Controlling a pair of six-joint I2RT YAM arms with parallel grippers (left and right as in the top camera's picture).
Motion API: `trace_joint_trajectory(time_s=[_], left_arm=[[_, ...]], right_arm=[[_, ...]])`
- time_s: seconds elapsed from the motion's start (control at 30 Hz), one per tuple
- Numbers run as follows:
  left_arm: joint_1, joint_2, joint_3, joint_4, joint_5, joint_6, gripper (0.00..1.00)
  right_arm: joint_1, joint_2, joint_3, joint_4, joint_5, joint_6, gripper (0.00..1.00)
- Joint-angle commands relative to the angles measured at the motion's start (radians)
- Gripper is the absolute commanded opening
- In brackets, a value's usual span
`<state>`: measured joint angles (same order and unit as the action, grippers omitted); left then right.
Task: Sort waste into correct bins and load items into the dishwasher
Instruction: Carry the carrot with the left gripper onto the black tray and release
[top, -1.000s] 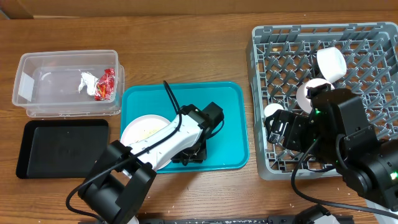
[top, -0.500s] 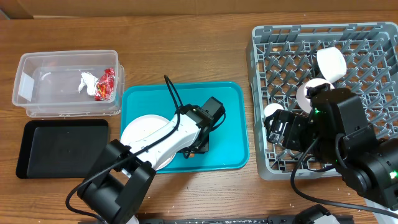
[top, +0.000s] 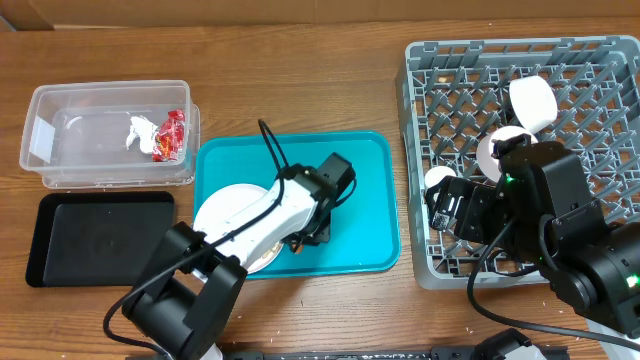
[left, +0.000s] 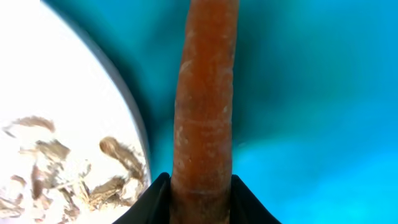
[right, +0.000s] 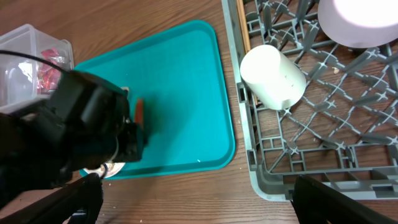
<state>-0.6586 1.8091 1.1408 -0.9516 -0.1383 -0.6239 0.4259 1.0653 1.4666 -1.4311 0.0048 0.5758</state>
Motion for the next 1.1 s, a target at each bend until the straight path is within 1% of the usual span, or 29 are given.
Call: trace_joint_trajectory(time_s=[0.0,0.13,0.2,0.33,0.4,0.53,0.63,0.7,0.8,0.83,0.87,0.9,0.97,1.07], left_arm=[[0.019,-0.037,0.185,-0.109,-0.027,0.026,0.05],[0.071,-0.079,0.331,-0.261,-0.091,0.026,0.05],[0.146,-0.124,0.393,-0.377,-0.146,0.0,0.04],[0.308,-0.196,0.393,-0.515,-0.187,-0.12,0.04],[0.406,-0.229,0.365,-0.537,-0.192,-0.132,0.04],[0.608,-0.277,0.248,-0.51,-0.229,-0.132,0.04],[0.78,-0.285,0.124,-0.421,-0.221,-0.13,0.04],[0.888,-0.283,0.044,-0.311,-0.158,-0.069,0.04],[0.998,-0.283,-0.019,-0.182,-0.007,0.078,0.06],[1.021,-0.283,-0.021,-0.171,0.027,0.117,0.1],[1.031,-0.284,-0.02,-0.169,0.027,0.127,0.16],[1.039,-0.286,-0.019,-0.169,0.023,0.132,0.23],[1.041,-0.288,-0.017,-0.171,0.027,0.138,0.41],[1.019,-0.295,-0.008,-0.185,0.095,0.147,0.57]], right_arm=[[-0.001,0.0,0.006,0.003,0.006,0.001,1.0],[-0.001,0.0,0.006,0.003,0.006,0.001,1.0],[-0.001,0.0,0.006,0.003,0.006,0.001,1.0],[-0.001,0.0,0.006,0.003,0.006,0.001,1.0],[-0.001,0.0,0.006,0.003,0.006,0.001,1.0],[-0.001,0.0,0.006,0.003,0.006,0.001,1.0],[-0.001,0.0,0.006,0.004,0.006,0.001,1.0],[-0.001,0.0,0.006,0.004,0.006,0.001,1.0],[-0.001,0.0,0.006,0.004,0.006,0.0,1.0],[-0.001,0.0,0.006,0.004,0.007,0.0,1.0],[-0.001,0.0,0.006,0.004,0.01,0.0,1.0],[-0.001,0.0,0.006,0.004,0.012,0.0,1.0],[-0.001,0.0,0.006,0.004,0.014,0.0,1.0],[-0.001,0.0,0.006,0.004,0.016,0.0,1.0]])
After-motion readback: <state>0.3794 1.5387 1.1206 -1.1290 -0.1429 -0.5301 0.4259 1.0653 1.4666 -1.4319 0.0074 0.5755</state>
